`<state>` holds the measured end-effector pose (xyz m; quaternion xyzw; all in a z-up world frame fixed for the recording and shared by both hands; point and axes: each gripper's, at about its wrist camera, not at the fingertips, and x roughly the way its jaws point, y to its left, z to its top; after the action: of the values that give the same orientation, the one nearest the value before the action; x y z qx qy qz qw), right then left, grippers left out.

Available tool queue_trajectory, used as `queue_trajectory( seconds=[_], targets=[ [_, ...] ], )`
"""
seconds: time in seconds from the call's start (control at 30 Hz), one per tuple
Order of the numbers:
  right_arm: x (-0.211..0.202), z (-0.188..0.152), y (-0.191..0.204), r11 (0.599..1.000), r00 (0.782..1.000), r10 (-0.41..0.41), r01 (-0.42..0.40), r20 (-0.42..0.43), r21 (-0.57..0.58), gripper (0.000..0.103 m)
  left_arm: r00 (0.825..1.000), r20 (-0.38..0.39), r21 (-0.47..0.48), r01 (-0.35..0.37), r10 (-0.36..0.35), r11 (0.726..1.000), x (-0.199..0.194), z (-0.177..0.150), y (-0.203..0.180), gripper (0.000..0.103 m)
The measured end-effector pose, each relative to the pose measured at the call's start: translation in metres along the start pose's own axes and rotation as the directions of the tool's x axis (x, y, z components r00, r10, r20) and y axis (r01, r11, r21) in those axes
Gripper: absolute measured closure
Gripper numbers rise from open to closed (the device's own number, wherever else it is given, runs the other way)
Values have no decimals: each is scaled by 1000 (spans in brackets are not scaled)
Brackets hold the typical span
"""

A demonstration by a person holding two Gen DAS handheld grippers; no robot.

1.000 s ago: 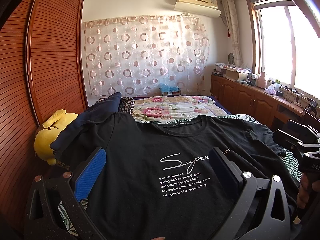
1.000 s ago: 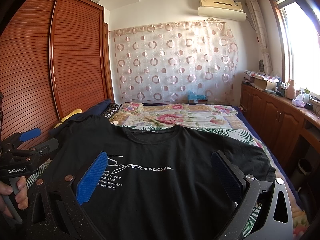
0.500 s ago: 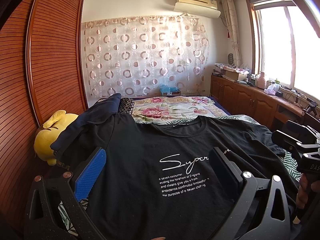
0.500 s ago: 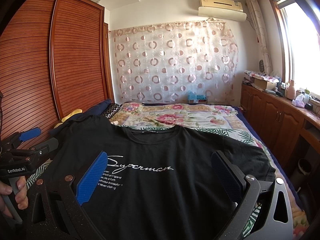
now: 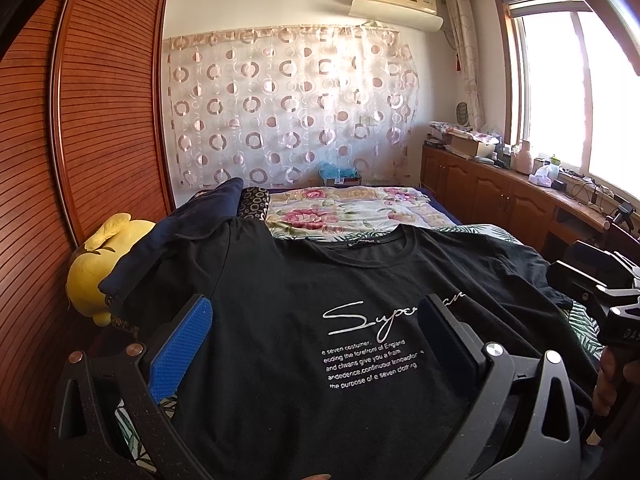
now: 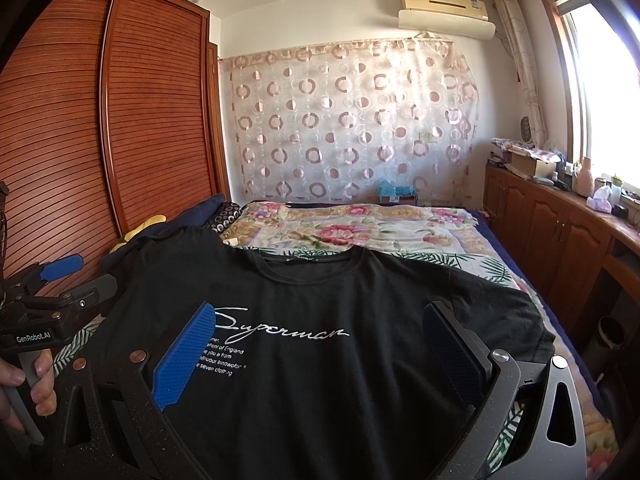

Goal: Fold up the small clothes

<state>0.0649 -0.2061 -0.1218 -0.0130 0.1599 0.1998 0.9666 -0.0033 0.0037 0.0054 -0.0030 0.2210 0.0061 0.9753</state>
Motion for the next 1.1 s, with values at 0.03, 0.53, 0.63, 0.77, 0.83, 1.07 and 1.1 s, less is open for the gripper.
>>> queue_trajectory(
  seconds=[0.03, 0.53, 0.63, 0.77, 0.83, 1.07, 1.1],
  targets=[
    [2, -1, 0, 1000, 1000, 7, -7, -7, -2, 0, 1000, -6, -1, -4, 4, 1000, 1, -1, 3, 0],
    [24, 1, -3, 993, 988, 105, -109, -110, -33, 0, 990, -90, -57, -110, 105, 992, 25, -12, 80, 0],
    [27, 4, -2, 990, 984, 125, -133, -130, -51, 0, 992, -96, -65, -87, 80, 994, 28, -13, 97, 0],
    [30, 8, 0, 983, 980, 136, -152, -146, -102, 0, 992, -92, -55, -88, 83, 995, 29, -8, 127, 0],
    [34, 12, 0, 979, 977, 151, -169, -150, -115, 0, 993, -98, -54, -77, 72, 996, 32, -5, 141, 0],
    [53, 27, 1, 960, 965, 207, -232, -162, -156, 0, 982, -168, -27, -88, 82, 996, 59, -1, 178, 26],
    [53, 28, 1, 958, 964, 212, -238, -164, -162, 0, 980, -181, -24, -93, 87, 995, 64, -2, 183, 29]
  ],
)
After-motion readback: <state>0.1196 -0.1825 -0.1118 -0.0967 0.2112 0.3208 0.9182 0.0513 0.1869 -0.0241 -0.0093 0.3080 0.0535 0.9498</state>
